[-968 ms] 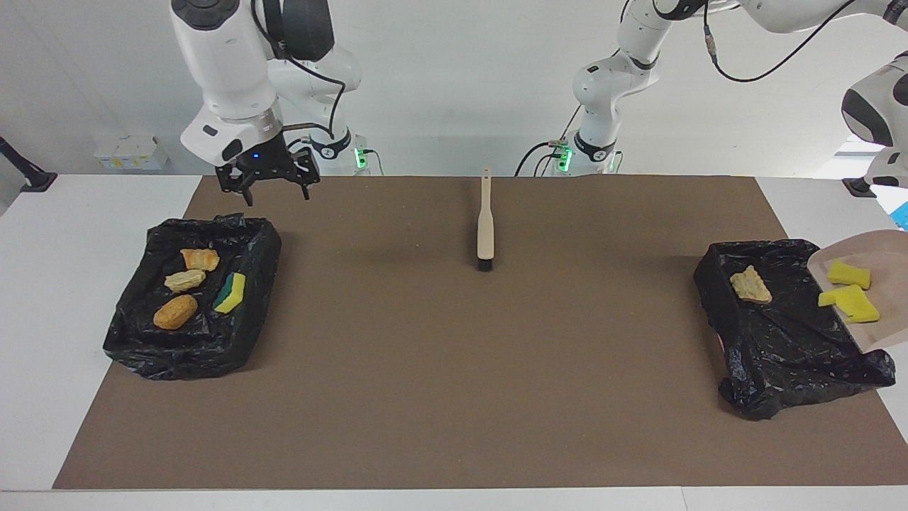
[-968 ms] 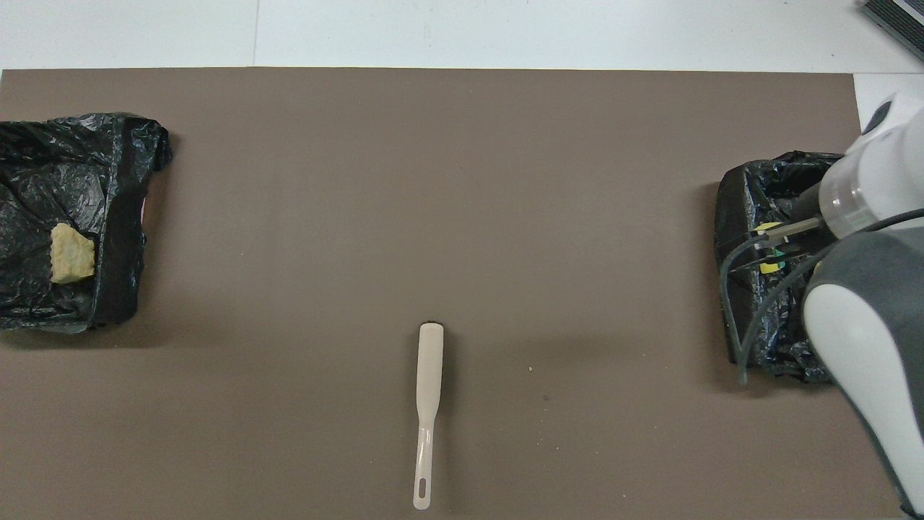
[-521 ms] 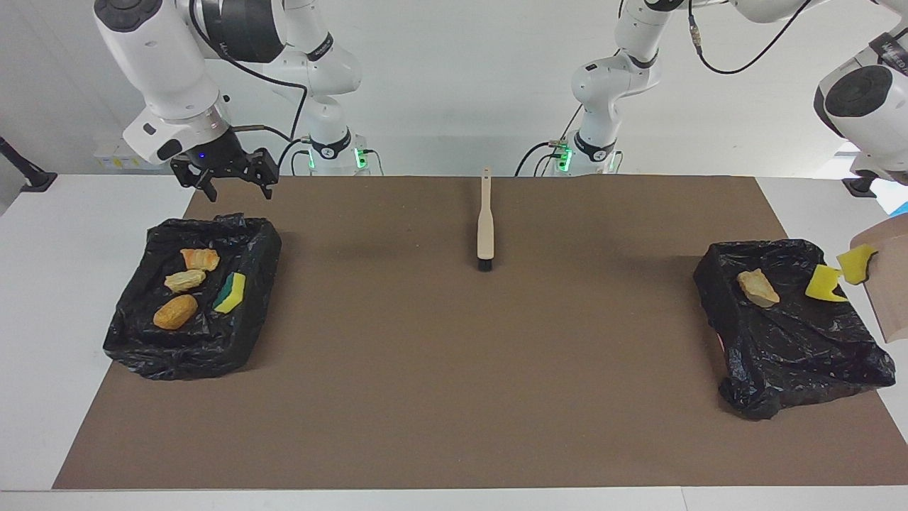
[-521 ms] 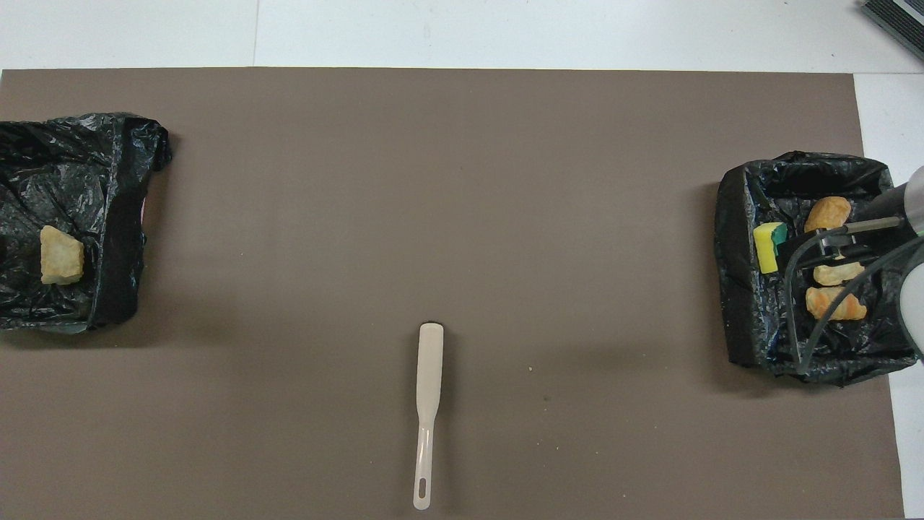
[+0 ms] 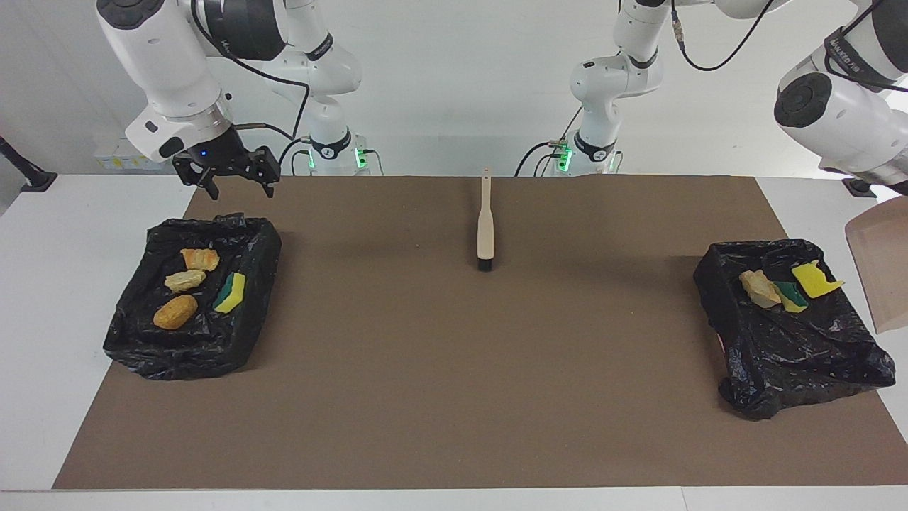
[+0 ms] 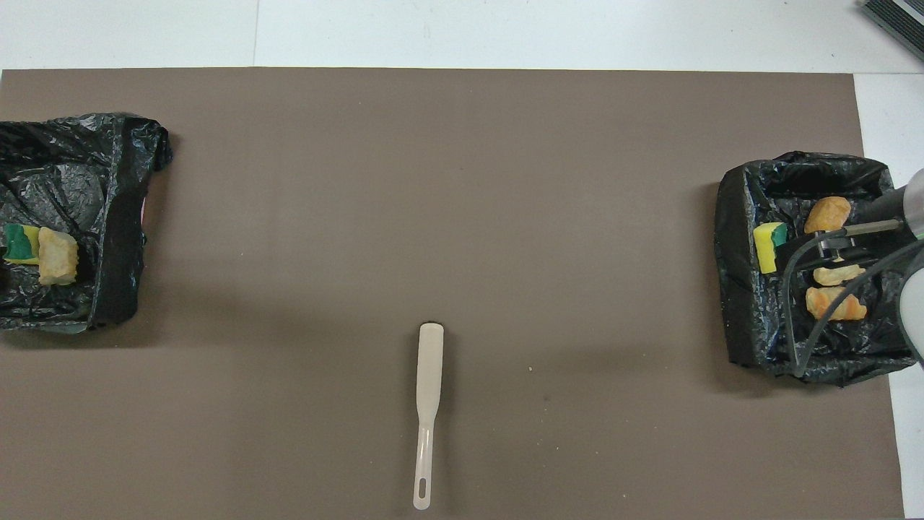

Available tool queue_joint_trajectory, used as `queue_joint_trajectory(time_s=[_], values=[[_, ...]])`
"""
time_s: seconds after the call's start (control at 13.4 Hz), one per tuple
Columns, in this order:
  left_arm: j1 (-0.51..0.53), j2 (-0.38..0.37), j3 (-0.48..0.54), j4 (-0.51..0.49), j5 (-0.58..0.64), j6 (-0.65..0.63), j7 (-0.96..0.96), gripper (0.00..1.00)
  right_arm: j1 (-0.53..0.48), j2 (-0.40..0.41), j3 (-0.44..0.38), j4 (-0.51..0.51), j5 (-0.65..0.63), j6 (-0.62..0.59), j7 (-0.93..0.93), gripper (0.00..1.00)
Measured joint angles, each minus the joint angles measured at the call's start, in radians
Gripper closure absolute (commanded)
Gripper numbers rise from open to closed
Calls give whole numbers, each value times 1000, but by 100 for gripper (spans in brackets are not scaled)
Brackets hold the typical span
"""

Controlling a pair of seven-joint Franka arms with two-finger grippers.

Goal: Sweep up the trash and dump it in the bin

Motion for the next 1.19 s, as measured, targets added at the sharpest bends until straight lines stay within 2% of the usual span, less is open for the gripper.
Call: queue_joint_trajectory(time_s=[0.22,0.6,0.89,1.19], values=[[-51,-1,-4,0,-37,-83,-129,100,0,0,0,0,0,0,0,0],[-126,-3,-6,-3,-370,-173,-384,100,0,0,0,0,0,0,0,0],[-153,-9,-7,-11,-638,-184,-491,100,0,0,0,0,0,0,0,0],[-182,-9,-8,-24,-838,-182,-642,100,0,0,0,0,0,0,0,0]])
